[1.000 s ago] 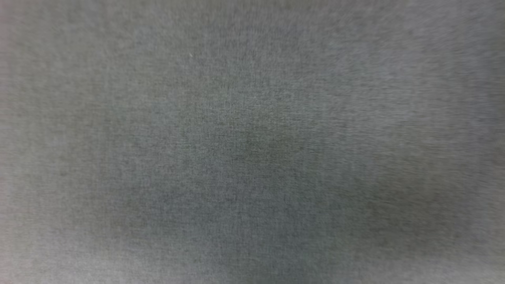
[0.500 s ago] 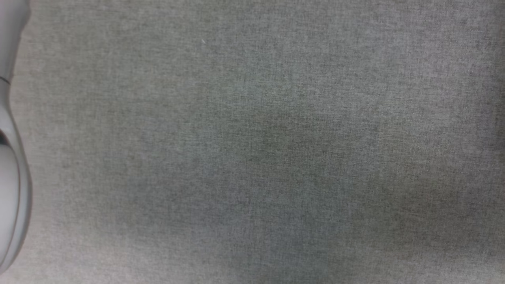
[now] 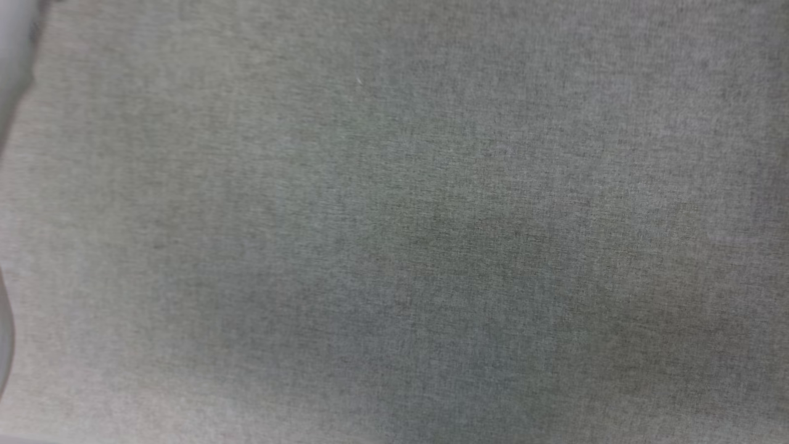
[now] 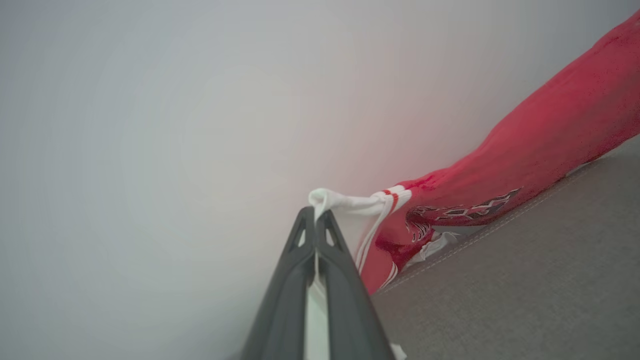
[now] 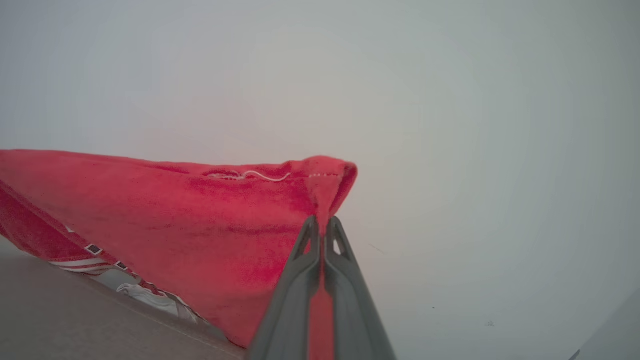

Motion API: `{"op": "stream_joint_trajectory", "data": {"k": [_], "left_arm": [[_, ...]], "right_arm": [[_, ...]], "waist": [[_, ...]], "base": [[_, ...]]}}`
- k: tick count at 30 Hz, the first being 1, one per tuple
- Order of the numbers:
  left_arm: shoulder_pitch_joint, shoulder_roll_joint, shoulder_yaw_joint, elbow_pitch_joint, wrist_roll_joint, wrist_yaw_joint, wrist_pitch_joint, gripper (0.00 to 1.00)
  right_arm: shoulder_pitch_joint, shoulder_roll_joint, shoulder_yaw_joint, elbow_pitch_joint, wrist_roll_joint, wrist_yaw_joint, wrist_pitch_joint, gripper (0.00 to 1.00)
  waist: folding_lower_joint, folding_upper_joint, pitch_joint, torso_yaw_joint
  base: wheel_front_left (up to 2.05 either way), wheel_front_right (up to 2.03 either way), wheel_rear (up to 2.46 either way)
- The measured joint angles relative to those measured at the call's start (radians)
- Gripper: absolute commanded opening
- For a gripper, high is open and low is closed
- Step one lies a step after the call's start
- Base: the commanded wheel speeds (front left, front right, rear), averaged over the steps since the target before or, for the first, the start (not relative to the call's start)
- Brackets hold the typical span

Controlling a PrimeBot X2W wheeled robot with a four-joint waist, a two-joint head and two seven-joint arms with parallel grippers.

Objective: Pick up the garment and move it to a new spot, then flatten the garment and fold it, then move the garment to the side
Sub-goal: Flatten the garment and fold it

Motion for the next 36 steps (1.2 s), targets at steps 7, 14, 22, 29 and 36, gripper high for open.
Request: {"op": "stream_joint_trajectory", "data": {"k": [7, 14, 22, 29, 36], "left_arm": [[0.137, 0.092, -0.167, -0.225, -0.112, 0.0, 0.071, 0.0], [0.33, 0.202, -0.248, -0.409, -0.229, 0.0, 0.124, 0.0], [0.596, 0.326, -0.276, -0.658, -0.313, 0.076, 0.193, 0.0], [0.849, 0.461, -0.285, -0.975, -0.414, 0.271, 0.239, 0.0], [1.065, 0.548, -0.293, -1.251, -0.475, 0.478, 0.242, 0.0]], "right_arm": [[0.117, -0.053, 0.136, -0.014, 0.145, 0.0, 0.0, 0.0], [0.307, -0.126, 0.246, -0.105, 0.313, 0.0, 0.011, 0.0], [0.568, -0.226, 0.272, -0.273, 0.455, 0.0, 0.081, 0.0], [0.839, -0.286, 0.233, -0.458, 0.498, 0.0, 0.148, 0.0], [1.144, -0.284, 0.117, -0.653, 0.487, 0.0, 0.212, 0.0]], "waist": [[0.0, 0.0, -0.064, 0.018], [0.0, 0.0, -0.15, 0.025], [0.0, -0.0001, -0.264, 0.025], [0.0, 0.0, -0.364, 0.02], [0.0, 0.0, -0.439, 0.008]], "base": [[0.0, 0.0, 0.0], [0.0, 0.0, 0.0], [0.0, 0.0, 0.0], [0.0, 0.0, 0.0], [0.0, 0.0, 0.0]]}}
